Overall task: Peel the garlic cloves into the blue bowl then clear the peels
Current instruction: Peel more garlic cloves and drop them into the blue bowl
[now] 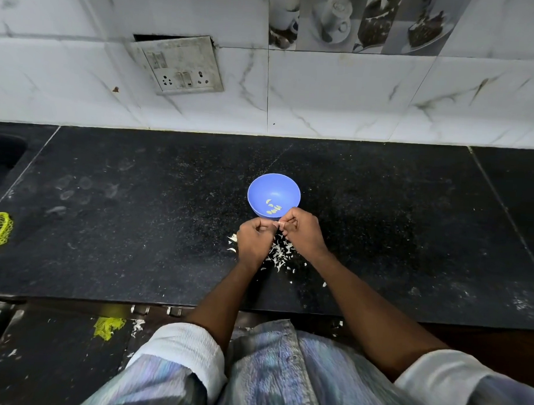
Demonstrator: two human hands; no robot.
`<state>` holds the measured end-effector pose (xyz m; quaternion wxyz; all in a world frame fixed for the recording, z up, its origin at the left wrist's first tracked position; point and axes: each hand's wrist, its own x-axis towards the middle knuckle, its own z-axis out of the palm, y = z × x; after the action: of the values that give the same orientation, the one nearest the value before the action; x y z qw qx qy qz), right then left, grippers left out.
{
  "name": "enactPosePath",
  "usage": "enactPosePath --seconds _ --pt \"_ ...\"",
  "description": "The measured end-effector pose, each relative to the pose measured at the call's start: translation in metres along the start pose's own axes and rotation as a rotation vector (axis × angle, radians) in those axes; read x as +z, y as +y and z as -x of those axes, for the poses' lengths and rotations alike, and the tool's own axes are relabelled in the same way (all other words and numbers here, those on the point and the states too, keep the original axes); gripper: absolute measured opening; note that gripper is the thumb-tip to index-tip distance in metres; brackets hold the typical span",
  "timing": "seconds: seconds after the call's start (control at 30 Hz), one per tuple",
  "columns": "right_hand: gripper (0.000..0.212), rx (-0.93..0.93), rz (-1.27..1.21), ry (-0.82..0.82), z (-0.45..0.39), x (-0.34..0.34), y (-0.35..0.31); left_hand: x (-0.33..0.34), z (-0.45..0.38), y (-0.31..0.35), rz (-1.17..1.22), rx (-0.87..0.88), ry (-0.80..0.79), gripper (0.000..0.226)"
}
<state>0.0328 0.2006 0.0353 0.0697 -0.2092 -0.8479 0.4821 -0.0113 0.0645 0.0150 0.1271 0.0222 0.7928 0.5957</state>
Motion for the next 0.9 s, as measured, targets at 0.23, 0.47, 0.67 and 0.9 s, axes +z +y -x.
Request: enactPosePath --seconds 0.23,0.47,0.67,0.9 --pt "0.019 0.335 -0.244 -0.19 0.0 0.001 -0.005 -0.011 0.002 -0.004 -0.255 0.265 -0.03 0.021" --pt "0.016 0.431 -0.401 -0.233 0.003 0.009 -0.005 -0.013 -0.001 0.004 -0.474 0.345 -0.077 0.021" --pt "0.015 0.016 -0.165 0.001 -0.003 0.01 -0.001 0.006 -0.011 0.024 0.506 -0.606 -0.102 0.027" --pt "0.021 0.606 -0.633 -0.265 -0.01 0.006 -0.014 -0.012 -0.013 0.001 -0.549 0.545 -0.013 0.024"
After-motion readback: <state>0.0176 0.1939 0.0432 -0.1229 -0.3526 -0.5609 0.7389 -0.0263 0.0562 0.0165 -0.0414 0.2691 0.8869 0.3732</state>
